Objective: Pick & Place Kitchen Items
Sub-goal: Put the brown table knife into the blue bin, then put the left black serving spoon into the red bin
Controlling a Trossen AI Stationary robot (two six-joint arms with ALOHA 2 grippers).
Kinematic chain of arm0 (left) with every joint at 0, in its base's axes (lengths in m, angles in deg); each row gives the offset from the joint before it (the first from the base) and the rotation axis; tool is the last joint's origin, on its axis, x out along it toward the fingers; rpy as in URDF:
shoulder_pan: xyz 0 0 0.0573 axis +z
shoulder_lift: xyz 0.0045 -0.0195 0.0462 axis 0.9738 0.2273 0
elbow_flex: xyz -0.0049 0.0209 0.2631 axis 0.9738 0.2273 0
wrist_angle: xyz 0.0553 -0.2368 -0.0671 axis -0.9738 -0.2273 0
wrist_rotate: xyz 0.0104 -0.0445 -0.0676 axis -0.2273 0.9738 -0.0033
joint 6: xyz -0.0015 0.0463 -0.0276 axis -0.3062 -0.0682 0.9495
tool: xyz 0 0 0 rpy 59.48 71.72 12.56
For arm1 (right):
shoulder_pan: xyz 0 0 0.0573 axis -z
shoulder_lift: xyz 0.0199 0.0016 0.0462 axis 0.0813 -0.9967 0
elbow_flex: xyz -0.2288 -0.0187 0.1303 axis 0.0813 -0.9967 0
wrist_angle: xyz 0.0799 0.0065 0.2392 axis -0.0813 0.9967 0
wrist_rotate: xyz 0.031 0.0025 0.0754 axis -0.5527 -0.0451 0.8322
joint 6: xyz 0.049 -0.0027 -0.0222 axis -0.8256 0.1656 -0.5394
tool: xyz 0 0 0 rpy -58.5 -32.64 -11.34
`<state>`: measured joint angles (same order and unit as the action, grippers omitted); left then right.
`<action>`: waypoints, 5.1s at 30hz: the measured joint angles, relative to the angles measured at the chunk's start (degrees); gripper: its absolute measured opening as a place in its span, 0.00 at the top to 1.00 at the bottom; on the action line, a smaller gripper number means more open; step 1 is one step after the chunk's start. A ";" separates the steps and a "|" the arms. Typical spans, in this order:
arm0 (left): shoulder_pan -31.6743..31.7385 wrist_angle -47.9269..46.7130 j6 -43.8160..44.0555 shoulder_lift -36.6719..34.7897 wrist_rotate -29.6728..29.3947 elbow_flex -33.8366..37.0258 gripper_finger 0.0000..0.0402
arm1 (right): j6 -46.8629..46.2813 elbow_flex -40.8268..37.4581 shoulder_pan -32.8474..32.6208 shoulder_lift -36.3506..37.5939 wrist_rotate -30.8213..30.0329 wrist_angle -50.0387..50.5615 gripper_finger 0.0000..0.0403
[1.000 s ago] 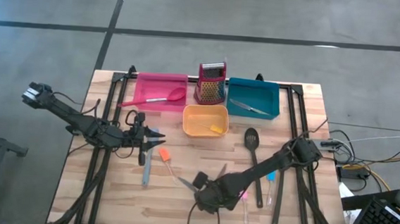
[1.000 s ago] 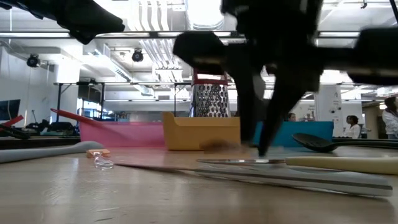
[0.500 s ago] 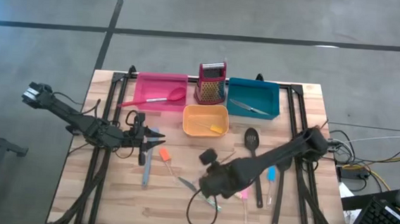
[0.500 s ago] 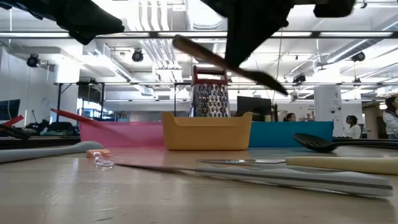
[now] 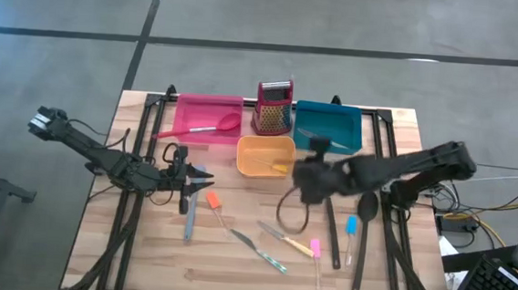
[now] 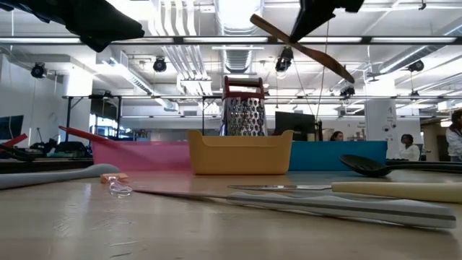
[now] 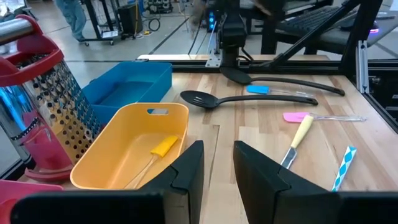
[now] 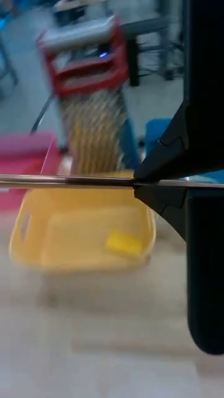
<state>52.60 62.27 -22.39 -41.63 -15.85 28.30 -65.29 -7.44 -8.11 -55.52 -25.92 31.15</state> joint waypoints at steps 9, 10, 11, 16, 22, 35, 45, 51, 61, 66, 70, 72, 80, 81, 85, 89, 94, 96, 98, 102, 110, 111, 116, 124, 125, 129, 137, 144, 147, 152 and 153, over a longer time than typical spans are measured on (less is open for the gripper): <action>0.01 0.09 -0.08 0.00 -0.02 0.01 0.78 | 3.24 -10.33 15.31 10.69 0.33 -10.52 0.98; 0.00 0.07 -0.15 0.00 -0.02 0.00 0.78 | 3.83 -11.13 16.96 11.12 0.47 -11.24 0.98; -0.01 0.07 -0.15 0.00 -0.02 0.00 0.78 | 4.29 -11.83 18.46 11.52 0.52 -12.05 0.98; 0.01 0.04 -0.20 0.00 -0.02 0.00 0.78 | 5.30 -14.94 25.57 11.85 3.35 -14.69 0.98; 0.01 0.06 -0.20 0.00 -0.02 0.00 0.78 | 5.28 -18.99 32.83 10.28 7.56 -21.00 0.98; 0.01 0.02 -1.33 0.00 -0.04 0.01 0.78 | 5.48 -20.48 39.88 3.12 8.56 -23.25 0.98; 0.01 0.03 -1.33 0.00 -0.04 0.00 0.78 | 5.48 -19.11 41.72 -4.50 12.50 -24.02 0.98; 0.01 -0.09 -1.33 0.00 -0.04 0.00 0.78 | 5.85 -18.80 43.01 -8.23 12.63 -23.80 0.98; 0.01 -0.03 -1.51 0.00 -0.04 0.00 0.78 | 6.12 -18.87 45.50 -13.07 13.90 -21.47 0.98; 0.01 0.02 -1.62 0.00 -0.04 0.01 0.78 | 6.15 -18.88 46.57 -14.65 15.45 -21.46 0.98; 0.01 0.02 -1.62 0.00 -0.04 0.00 0.78 | 6.16 -18.86 47.09 -15.57 15.50 -21.02 0.98; 0.01 0.04 -1.65 -0.01 -0.04 0.00 0.78 | 6.16 -18.86 47.22 -16.20 15.78 -21.06 0.98; 0.01 0.04 -1.75 0.00 -0.04 0.00 0.78 | 7.45 -18.71 47.63 -17.91 17.81 -21.04 0.98; 0.01 0.04 -1.75 0.00 -0.04 0.01 0.78 | 7.43 -18.71 47.65 -17.91 17.83 -21.04 0.98; 0.01 0.04 -1.75 -0.01 -0.04 0.00 0.78 | 7.53 -18.56 47.68 -17.73 17.61 -20.93 0.98; 0.01 0.04 -1.75 -0.02 -0.04 0.00 0.78 | 7.84 -18.33 47.67 -17.45 17.24 -20.89 0.95; 0.01 0.04 -1.75 -0.02 -0.04 0.00 0.78 | 7.98 -18.27 47.67 -17.27 17.09 -20.91 0.87; 0.01 0.04 -1.77 -0.02 -0.04 0.00 0.78 | 7.63 -18.27 47.71 -17.27 17.09 -20.89 0.82; 0.01 0.04 -1.77 0.00 -0.04 0.00 0.78 | 7.66 -18.27 47.71 -17.27 17.06 -20.91 0.77; 0.01 0.03 -1.78 -0.02 -0.04 0.00 0.78 | 7.69 -18.27 47.67 -16.77 15.54 -20.89 0.68; 0.01 0.04 -2.91 -0.01 -0.07 0.01 0.78 | 8.54 -18.25 47.69 -10.67 14.99 -20.81 0.54; 0.01 0.04 -2.91 -0.02 -0.07 0.01 0.78 | 8.53 -18.25 47.66 -9.48 15.09 -20.66 0.53; 0.10 0.07 -3.51 0.00 -0.09 0.00 0.78 | 5.35 -18.23 47.52 -2.94 15.61 -18.58 0.49; 0.14 0.76 -4.15 0.00 -0.09 0.00 0.78 | -0.03 -18.23 46.06 9.06 17.81 -13.17 0.49; 0.14 0.76 -4.17 -0.02 -0.09 0.00 0.78 | -0.88 -18.23 45.63 10.61 18.48 -12.73 0.50; 0.14 0.90 -4.32 -0.01 -0.09 0.00 0.78 | -2.91 -18.21 42.99 16.20 20.17 -10.68 0.55; 0.14 0.92 -4.20 0.00 -0.09 0.01 0.78 | -9.58 -18.21 33.65 23.36 20.47 -3.65 0.67; 0.16 0.94 -4.07 -0.01 -0.08 0.00 0.78 | -20.34 -18.20 21.61 22.94 20.50 2.33 0.74; 0.16 0.93 -4.07 -0.02 -0.07 0.00 0.78 | -24.78 -18.18 16.51 21.28 20.56 3.47 0.76; 0.16 0.92 -4.06 -0.02 -0.07 0.02 0.78 | -33.94 -18.18 11.45 18.82 23.71 7.13 0.76; 0.16 0.92 -4.04 -0.02 -0.07 0.00 0.78 | -35.81 -18.18 10.92 18.41 25.00 8.30 0.75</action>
<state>52.77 63.19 -26.42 -41.65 -15.91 28.30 -101.10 -25.63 2.81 -37.11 -0.93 39.45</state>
